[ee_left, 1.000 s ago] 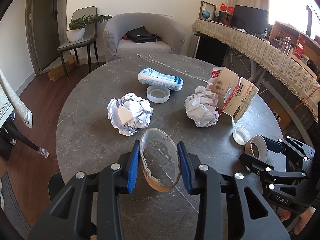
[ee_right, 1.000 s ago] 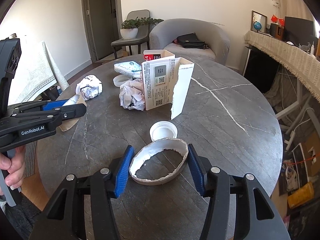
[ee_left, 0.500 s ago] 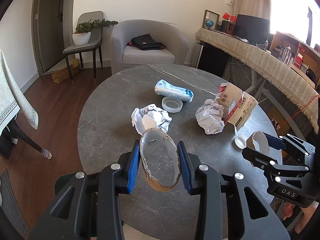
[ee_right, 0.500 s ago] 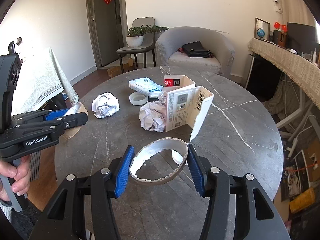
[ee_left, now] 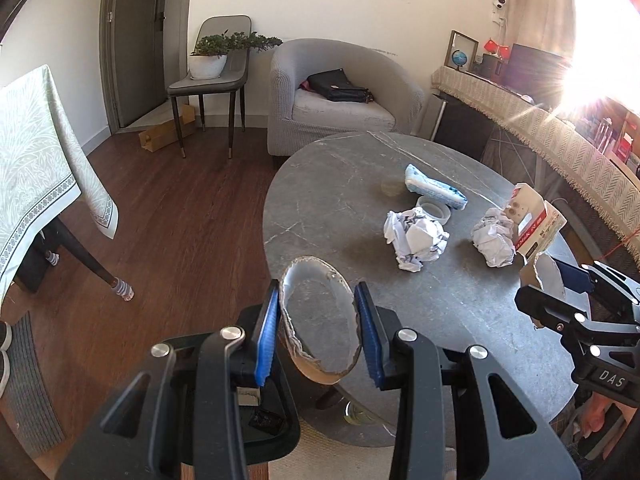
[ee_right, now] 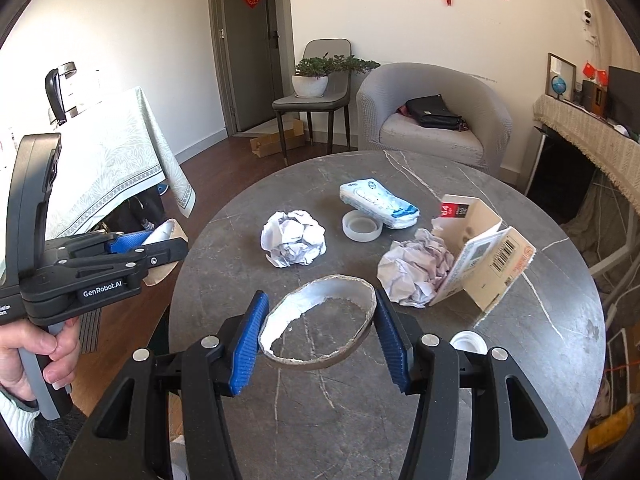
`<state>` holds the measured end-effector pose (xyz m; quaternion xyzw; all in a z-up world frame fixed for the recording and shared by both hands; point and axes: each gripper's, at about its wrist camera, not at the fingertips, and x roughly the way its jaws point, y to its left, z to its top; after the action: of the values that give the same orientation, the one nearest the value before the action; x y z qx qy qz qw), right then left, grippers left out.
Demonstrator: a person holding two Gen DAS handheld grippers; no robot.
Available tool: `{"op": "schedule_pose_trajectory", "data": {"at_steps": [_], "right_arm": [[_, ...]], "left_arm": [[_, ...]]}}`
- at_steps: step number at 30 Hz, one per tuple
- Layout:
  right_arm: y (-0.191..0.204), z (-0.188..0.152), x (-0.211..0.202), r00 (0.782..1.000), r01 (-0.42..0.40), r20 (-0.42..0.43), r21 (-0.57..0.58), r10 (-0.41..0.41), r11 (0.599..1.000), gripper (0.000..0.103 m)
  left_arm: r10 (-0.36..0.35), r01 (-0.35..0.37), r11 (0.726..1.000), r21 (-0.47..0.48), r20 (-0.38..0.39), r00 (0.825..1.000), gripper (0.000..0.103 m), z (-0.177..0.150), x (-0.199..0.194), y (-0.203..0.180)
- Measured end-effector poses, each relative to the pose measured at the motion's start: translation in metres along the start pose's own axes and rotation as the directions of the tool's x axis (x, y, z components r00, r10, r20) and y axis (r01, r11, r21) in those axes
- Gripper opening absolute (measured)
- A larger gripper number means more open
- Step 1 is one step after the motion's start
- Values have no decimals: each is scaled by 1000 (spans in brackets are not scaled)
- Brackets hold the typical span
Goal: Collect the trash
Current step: 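Carry both tape cores to the green bin while the left tool opens, dropping its core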
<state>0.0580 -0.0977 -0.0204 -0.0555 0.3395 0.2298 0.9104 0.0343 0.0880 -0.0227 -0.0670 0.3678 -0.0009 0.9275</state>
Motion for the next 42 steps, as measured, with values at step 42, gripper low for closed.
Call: {"op": "schedule_pose_trajectory", "data": {"at_steps": [42], "right_arm": [[166, 41, 67, 956, -289, -85, -129, 280, 948, 54]], "left_arm": [[-28, -62, 979, -193, -430, 903, 40, -130, 86, 157]]}}
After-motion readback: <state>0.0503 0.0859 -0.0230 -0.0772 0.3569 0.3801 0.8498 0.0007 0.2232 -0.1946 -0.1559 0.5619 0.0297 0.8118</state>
